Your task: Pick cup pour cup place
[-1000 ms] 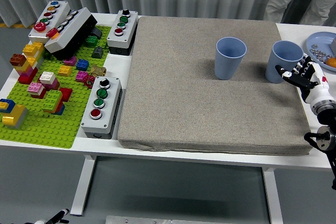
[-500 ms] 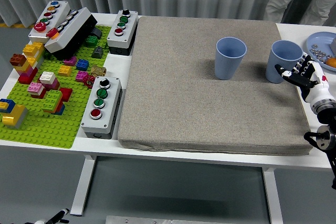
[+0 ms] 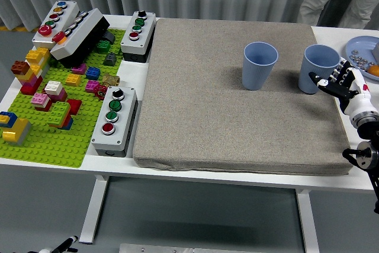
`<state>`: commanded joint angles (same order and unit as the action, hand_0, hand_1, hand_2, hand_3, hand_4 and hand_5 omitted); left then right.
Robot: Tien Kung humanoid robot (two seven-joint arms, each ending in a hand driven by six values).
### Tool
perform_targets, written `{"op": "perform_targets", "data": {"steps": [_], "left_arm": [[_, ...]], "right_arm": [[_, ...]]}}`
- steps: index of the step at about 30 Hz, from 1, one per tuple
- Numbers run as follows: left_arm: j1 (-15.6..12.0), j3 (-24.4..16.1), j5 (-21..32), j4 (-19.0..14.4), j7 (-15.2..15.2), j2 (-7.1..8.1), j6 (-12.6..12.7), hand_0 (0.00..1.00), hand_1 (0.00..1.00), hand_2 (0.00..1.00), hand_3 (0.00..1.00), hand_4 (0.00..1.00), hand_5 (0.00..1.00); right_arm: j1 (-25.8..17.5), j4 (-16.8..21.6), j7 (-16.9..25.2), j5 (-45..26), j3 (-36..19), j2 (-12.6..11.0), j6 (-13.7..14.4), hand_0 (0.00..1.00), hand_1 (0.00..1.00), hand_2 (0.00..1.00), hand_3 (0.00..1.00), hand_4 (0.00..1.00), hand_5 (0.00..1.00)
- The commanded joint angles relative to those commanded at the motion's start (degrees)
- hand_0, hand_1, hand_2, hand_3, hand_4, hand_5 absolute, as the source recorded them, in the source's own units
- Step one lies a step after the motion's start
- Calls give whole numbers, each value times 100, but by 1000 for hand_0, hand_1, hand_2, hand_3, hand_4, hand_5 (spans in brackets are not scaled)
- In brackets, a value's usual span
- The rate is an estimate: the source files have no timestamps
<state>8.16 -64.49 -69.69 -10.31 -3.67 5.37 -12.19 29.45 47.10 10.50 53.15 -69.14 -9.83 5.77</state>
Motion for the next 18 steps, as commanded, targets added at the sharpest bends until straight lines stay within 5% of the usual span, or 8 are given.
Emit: {"op": "perform_targets", "data": {"steps": [18], "left_arm": [[-40, -55, 1, 0, -13, 25, 8, 827, 813, 883, 816, 633, 984]], "right_arm": [[197, 296, -106, 298, 188, -234, 94, 842, 706, 595, 667, 668, 64]]}}
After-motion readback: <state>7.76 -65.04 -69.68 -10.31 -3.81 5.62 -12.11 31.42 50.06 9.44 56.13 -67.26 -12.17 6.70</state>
